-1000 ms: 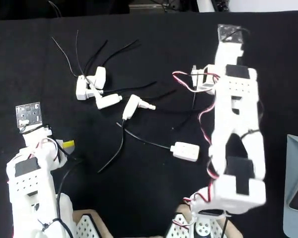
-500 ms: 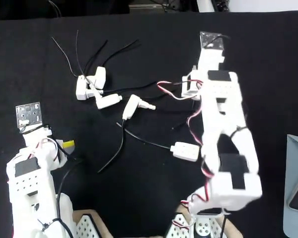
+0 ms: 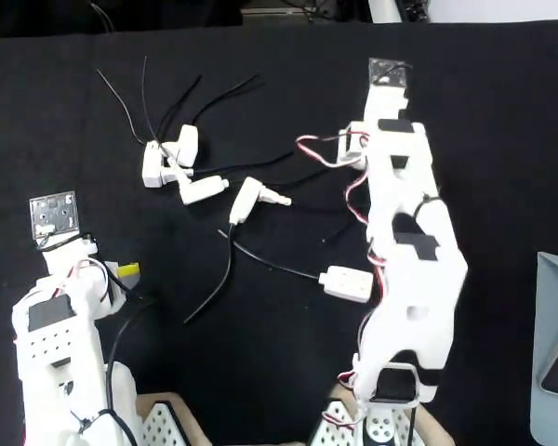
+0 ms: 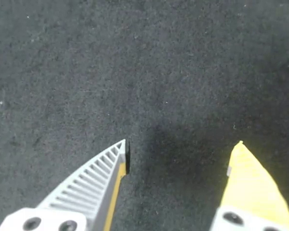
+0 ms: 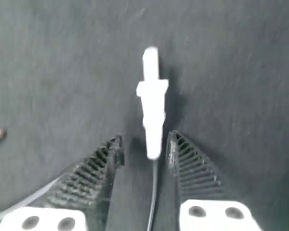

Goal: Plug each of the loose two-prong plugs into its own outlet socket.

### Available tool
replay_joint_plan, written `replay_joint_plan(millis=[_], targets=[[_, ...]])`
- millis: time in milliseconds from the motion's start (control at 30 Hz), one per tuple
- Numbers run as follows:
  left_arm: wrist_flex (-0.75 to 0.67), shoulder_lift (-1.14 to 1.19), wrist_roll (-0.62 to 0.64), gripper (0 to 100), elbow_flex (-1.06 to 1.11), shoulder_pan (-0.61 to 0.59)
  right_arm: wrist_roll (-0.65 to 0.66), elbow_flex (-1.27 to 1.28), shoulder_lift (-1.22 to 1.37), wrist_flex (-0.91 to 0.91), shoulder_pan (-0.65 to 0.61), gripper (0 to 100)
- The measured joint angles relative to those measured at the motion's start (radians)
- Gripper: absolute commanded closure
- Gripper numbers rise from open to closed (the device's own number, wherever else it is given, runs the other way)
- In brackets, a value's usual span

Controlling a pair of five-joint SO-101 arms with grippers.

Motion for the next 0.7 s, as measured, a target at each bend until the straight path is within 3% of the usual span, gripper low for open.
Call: replay_joint_plan(millis=[133,233,367,700], targets=[[0.0,0.0,0.0,67,0.0,0.0,-0.002,-0.138,0.098,0.0,0.02,87.2],[0.0,0.0,0.0,67,0.0,0.0,-0.002,-0.222,0.161,0.0,0.026,99.3],[0.0,0.0,0.0,67,0.0,0.0,0.0,-0.292,0.187,0.011,0.035,98.6],[0.0,0.0,0.0,67,0.0,0.0,0.0,-0.474,0.04,0.284,0.031,98.8]])
